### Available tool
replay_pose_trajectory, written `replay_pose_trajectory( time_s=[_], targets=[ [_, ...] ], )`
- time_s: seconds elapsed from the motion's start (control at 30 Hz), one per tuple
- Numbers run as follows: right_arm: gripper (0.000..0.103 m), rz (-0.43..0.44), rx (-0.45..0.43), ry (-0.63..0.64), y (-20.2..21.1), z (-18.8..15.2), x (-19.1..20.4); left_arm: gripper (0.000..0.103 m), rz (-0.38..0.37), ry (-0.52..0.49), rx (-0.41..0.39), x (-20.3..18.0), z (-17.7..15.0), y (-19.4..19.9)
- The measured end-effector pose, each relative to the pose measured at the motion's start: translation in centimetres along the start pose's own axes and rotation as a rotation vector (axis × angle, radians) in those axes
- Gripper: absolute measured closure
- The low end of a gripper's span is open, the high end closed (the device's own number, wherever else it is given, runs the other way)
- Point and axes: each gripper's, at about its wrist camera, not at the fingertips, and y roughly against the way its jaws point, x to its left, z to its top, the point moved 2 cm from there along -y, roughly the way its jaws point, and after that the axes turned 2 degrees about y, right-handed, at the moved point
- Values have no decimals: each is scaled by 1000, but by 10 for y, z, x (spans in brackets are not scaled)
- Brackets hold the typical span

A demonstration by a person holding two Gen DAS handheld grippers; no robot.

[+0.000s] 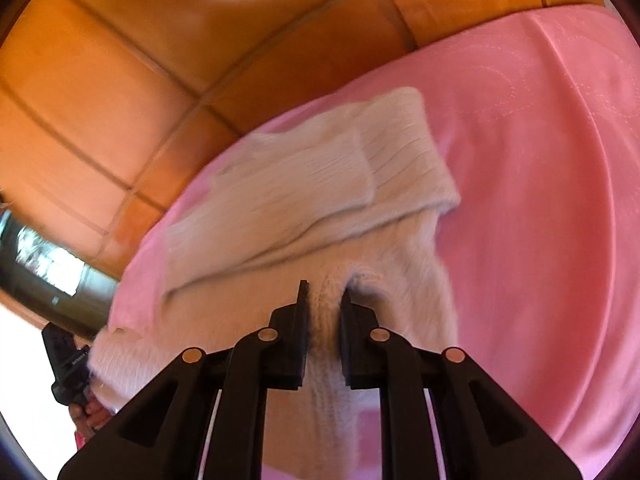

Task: Fold small clothes

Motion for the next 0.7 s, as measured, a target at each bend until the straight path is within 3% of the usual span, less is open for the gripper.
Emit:
replay_pose_trajectory(
  time_s=[0.03,0.1,0.17,0.27,0.37,0.5,0.63,0.7],
  targets=[
    [59,10,-8,-26,-2,5,-6,86,10,25,10,4,7,-8],
    [27,11,-66,-96,10,12,-22,59,29,83,-7,14,20,-15],
    [25,12,-105,-85,22,14,-29,53,74,89,-62,23,22,-10],
    [19,-30,-98,-51,34,-1,-39,51,112,24,-51,38,7,-5],
    [19,-92,-66,27,37,-31,-40,51,92,-56,-10,53,-22,-1],
    [20,-132,-39,137,25,-53,-30,37,80,-112,0,56,-51,-2],
    [34,-157,-30,175,-2,-52,-14,36,98,-154,-9,41,-61,-7],
    [36,-191,-23,202,-13,-49,-8,47,75,-178,15,31,-64,-14]
  ],
)
